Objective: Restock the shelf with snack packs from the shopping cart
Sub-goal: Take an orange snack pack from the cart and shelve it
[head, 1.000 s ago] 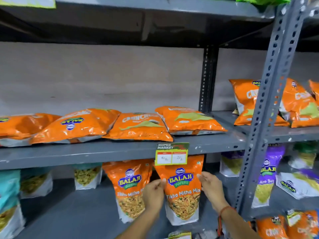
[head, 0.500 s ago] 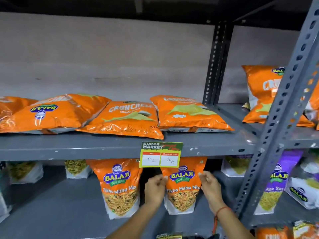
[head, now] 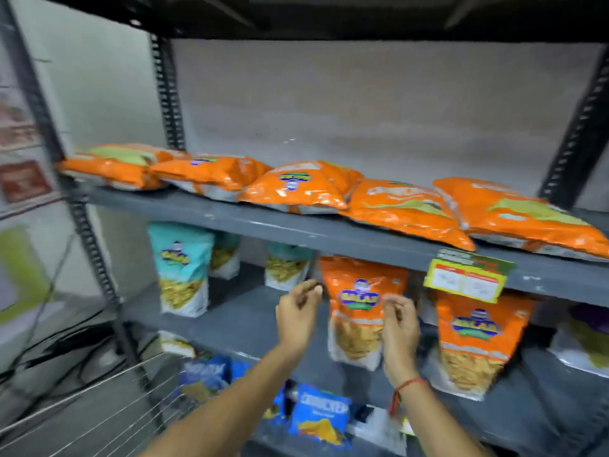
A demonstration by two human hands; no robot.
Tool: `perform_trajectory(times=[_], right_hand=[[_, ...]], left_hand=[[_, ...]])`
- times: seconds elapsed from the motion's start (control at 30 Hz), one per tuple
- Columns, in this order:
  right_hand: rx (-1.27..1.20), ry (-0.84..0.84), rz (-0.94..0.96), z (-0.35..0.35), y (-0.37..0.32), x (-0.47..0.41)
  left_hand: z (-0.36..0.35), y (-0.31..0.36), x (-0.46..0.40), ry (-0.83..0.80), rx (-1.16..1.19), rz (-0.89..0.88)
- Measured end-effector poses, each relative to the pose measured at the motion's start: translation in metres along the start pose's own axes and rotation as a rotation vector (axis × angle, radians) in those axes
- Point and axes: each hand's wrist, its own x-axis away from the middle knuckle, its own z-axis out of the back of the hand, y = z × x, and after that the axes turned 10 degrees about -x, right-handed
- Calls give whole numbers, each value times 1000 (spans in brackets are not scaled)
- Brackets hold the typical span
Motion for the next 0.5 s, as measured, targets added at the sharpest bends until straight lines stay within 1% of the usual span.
perform_trajectory(times=[0.07,0.17,0.27,0.4,0.5], right_hand=[[-48,-120,-24,-58,-8,33],[-126,-371,-125,-145,-13,89],[-140,-612,-216,-218,-6,151],[-104,-889,-376,-289,32,240],[18,-1090,-472,-325,82,299]], left_hand=[[66,-5,-5,101,-14,2],[170,-18,-6,254,-39,13],[272,-41,7,434,-123,91],[391,-98,44,627,-273,273],[460,-160,81,655,-380,487]])
